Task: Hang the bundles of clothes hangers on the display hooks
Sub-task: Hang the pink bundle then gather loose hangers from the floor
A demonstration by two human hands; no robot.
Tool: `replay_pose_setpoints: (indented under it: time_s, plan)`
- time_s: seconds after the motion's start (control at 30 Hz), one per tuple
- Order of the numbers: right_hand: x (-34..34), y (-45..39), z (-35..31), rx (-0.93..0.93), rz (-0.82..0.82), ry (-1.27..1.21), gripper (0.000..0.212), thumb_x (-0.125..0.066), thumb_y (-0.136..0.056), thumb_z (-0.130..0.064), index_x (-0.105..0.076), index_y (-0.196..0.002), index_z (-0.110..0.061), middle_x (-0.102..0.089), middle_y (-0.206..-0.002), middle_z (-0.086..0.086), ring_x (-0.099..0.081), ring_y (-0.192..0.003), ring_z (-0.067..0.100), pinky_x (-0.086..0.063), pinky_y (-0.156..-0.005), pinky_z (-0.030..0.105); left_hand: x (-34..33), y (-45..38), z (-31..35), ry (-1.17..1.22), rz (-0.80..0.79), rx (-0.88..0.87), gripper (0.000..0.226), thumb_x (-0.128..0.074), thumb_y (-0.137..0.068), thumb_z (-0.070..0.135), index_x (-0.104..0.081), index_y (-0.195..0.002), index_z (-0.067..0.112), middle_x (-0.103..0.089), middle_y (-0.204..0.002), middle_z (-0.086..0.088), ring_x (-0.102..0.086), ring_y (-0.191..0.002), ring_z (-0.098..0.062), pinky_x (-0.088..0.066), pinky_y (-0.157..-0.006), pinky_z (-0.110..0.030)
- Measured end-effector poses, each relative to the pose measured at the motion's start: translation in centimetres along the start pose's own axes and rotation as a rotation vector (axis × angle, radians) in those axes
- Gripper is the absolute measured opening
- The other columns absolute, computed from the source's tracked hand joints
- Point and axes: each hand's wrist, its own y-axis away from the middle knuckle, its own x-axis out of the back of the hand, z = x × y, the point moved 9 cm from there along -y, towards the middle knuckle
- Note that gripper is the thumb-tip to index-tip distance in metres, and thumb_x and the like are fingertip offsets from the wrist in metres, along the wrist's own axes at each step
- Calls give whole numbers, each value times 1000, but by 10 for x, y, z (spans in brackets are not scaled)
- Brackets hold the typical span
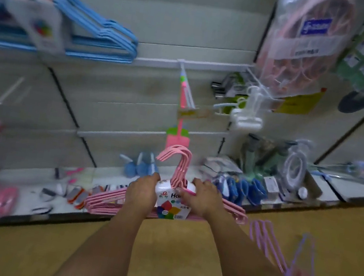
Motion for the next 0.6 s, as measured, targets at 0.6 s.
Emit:
replay_pose_setpoints:
  time_s: [0.6]
  plan:
    - [-131,73,-316,271,-82,93,71,-45,-82,-72,-49,-127,-17,-51,-129,12,-45,-123,29,-32,-107,46,87,156,-308,342,-18,372,55,-55,-85,28,-39,-137,20,-52,-131,-9,-53,-113,-28,-46,-96,-42]
